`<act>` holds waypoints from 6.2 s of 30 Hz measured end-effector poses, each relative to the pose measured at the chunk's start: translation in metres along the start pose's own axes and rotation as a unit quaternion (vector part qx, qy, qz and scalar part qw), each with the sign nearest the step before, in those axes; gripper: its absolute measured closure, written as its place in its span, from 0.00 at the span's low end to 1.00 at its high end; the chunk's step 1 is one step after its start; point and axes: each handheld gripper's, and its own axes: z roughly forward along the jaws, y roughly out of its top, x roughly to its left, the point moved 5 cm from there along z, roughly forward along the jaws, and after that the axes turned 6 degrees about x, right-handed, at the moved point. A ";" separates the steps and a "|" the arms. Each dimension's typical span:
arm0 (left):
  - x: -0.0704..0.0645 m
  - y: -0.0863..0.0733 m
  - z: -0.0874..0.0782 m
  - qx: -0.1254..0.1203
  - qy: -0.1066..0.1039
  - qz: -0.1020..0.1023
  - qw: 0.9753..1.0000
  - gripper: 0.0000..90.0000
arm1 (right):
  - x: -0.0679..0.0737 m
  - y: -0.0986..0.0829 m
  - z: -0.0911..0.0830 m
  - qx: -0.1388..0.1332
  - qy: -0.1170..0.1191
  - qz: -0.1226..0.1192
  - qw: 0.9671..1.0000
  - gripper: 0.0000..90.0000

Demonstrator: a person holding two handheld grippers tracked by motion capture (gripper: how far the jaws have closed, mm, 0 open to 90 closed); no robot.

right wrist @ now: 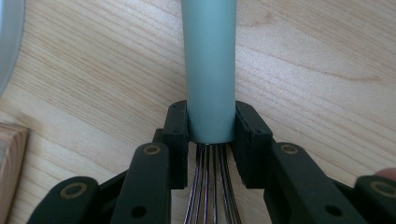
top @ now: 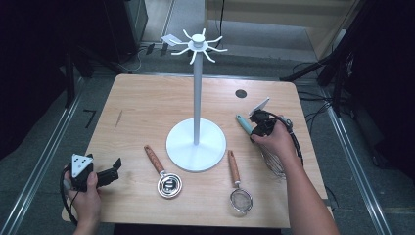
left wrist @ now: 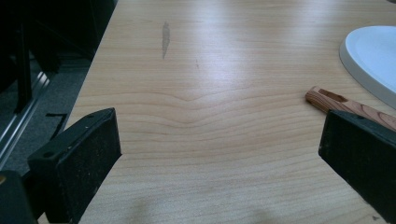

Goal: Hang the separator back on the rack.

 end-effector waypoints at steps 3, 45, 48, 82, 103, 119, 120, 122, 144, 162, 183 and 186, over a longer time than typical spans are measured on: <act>0.000 0.000 0.000 0.000 -0.001 0.001 1.000 0.00 | -0.001 0.000 0.000 -0.010 0.012 0.011 1.000 0.78; 0.000 0.000 0.000 0.000 0.001 0.001 1.000 0.00 | 0.017 -0.035 -0.077 -0.278 0.049 0.013 0.959 0.78; 0.000 0.000 0.000 0.000 0.001 0.001 1.000 0.00 | 0.022 -0.038 -0.083 -0.301 0.052 0.010 0.952 0.78; 0.000 0.000 0.000 -0.001 0.002 0.000 1.000 0.00 | 0.079 -0.050 -0.142 -0.457 0.107 -0.045 0.882 0.78; 0.000 0.000 0.000 -0.001 0.002 -0.002 1.000 0.00 | 0.113 -0.054 -0.171 -0.510 0.129 -0.093 0.846 0.78; 0.000 0.000 0.000 0.000 0.001 -0.002 1.000 0.00 | 0.131 -0.057 -0.188 -0.543 0.144 -0.117 0.819 0.78; 0.000 0.000 0.000 -0.001 0.001 -0.002 1.000 0.00 | 0.132 -0.057 -0.189 -0.545 0.146 -0.118 0.817 0.78; 0.000 0.000 0.000 0.000 0.001 -0.002 1.000 0.00 | 0.133 -0.058 -0.191 -0.548 0.147 -0.121 0.814 0.78; 0.000 0.000 0.000 0.000 0.001 -0.002 1.000 0.00 | 0.141 -0.063 -0.208 -0.567 0.155 -0.129 0.798 0.78; 0.000 0.000 0.000 -0.001 0.000 -0.003 1.000 0.00 | 0.152 -0.061 -0.222 -0.572 0.168 -0.143 0.790 0.78; 0.000 0.000 0.000 -0.001 -0.001 -0.003 1.000 0.00 | 0.158 -0.051 -0.223 -0.564 0.172 -0.137 0.796 0.78; 0.000 0.000 0.000 -0.001 -0.001 -0.003 1.000 0.00 | 0.158 -0.048 -0.222 -0.564 0.170 -0.138 0.796 0.78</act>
